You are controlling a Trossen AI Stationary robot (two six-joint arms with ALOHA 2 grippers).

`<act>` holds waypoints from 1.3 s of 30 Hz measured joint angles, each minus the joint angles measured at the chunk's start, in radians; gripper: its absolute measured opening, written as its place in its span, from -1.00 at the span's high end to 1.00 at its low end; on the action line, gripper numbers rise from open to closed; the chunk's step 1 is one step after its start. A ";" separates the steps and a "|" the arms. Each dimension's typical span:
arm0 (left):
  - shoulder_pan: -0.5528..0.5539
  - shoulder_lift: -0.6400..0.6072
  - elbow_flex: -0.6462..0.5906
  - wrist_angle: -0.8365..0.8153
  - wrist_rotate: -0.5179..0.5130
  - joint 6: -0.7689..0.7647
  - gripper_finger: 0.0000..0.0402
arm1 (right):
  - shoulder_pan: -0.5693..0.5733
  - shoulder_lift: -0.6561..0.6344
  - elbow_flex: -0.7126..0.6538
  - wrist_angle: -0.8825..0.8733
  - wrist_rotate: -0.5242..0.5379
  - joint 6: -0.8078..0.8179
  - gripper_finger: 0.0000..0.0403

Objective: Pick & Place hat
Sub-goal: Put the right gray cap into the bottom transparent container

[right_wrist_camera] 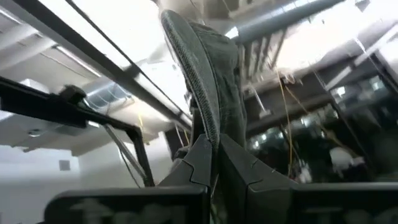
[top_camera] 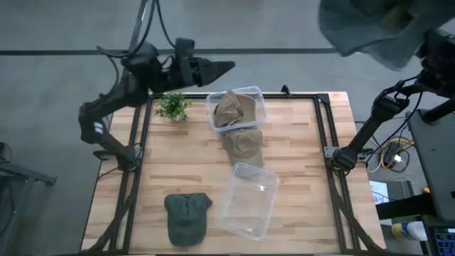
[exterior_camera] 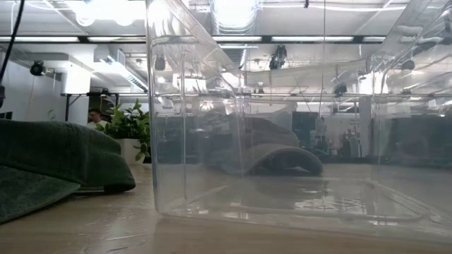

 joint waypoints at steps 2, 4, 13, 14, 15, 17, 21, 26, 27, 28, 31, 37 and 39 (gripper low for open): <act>0.000 0.024 0.000 0.052 -0.002 -0.067 0.35 | 0.000 0.001 -0.001 -0.039 0.006 0.053 0.96; 0.000 0.048 0.000 0.121 0.001 -0.104 0.35 | 0.000 0.006 -0.002 -0.073 0.005 0.104 0.96; 0.014 0.104 0.011 0.331 0.002 -0.173 0.35 | 0.000 0.028 -0.009 -0.127 0.096 0.259 0.96; 0.013 0.108 0.013 0.331 0.007 -0.173 0.35 | 0.000 0.030 -0.010 -0.147 0.108 0.280 0.96; 0.013 0.109 0.013 0.328 0.019 -0.171 0.35 | 0.000 0.031 -0.013 -0.169 0.111 0.306 0.96; 0.013 0.109 0.012 0.319 0.040 -0.146 0.35 | 0.000 0.031 -0.022 -0.214 0.113 0.375 0.96; 0.026 0.081 0.012 0.304 0.058 -0.119 0.35 | 0.000 0.028 -0.027 -0.345 0.115 0.568 0.96; 0.032 0.052 0.013 0.303 0.057 -0.092 0.35 | 0.000 0.037 -0.038 -0.448 0.107 0.729 0.96; 0.032 0.047 0.013 0.300 0.058 -0.081 0.35 | 0.000 0.039 -0.046 -0.450 0.102 0.742 0.96; 0.032 0.044 0.013 0.296 0.058 -0.072 0.35 | 0.000 0.041 -0.052 -0.454 0.093 0.761 0.96; 0.035 0.027 0.012 0.294 0.058 -0.058 0.35 | 0.000 0.039 -0.067 -0.496 0.032 0.847 0.96; 0.035 -0.001 0.013 0.292 0.066 -0.059 0.35 | 0.000 0.034 -0.104 -0.630 -0.005 1.057 0.96; 0.035 -0.006 0.011 0.277 0.069 -0.060 0.35 | 0.000 0.036 -0.119 -0.656 -0.013 1.117 0.96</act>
